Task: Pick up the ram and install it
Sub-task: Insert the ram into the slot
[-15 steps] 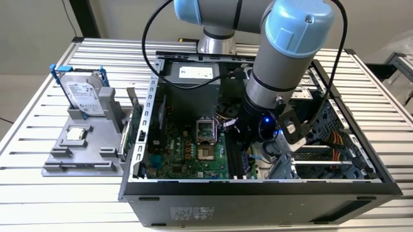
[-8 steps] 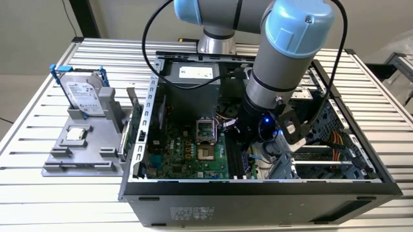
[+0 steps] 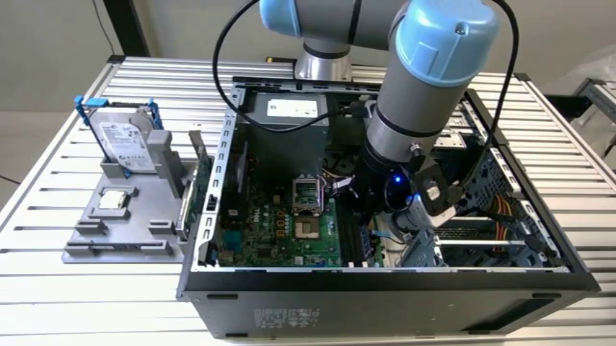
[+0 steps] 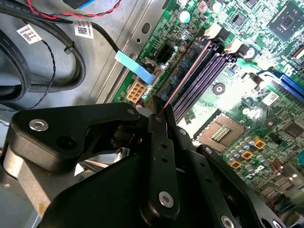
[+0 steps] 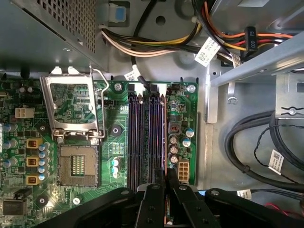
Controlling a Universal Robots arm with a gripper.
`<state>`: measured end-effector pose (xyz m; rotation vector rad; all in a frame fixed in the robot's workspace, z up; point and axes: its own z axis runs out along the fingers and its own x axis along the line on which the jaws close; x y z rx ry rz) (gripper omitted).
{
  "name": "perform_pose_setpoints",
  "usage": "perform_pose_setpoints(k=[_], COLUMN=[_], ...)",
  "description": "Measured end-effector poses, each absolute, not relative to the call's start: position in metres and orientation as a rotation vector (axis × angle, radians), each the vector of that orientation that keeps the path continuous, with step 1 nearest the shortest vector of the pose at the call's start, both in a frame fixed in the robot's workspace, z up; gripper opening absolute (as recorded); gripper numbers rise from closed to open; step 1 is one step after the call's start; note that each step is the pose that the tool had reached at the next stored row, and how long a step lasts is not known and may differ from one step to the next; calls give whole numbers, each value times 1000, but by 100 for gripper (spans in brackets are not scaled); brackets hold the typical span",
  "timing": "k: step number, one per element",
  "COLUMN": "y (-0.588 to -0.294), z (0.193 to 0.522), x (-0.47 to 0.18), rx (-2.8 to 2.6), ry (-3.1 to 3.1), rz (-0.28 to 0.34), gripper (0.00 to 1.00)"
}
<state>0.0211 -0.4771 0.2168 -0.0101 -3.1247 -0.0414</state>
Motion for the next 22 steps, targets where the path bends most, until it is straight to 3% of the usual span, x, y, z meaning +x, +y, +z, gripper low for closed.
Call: perform_pose_setpoints(k=[22], y=[-477], z=[215], x=[22], rx=[6], ry=[-3095], rz=[-41], gripper=[0])
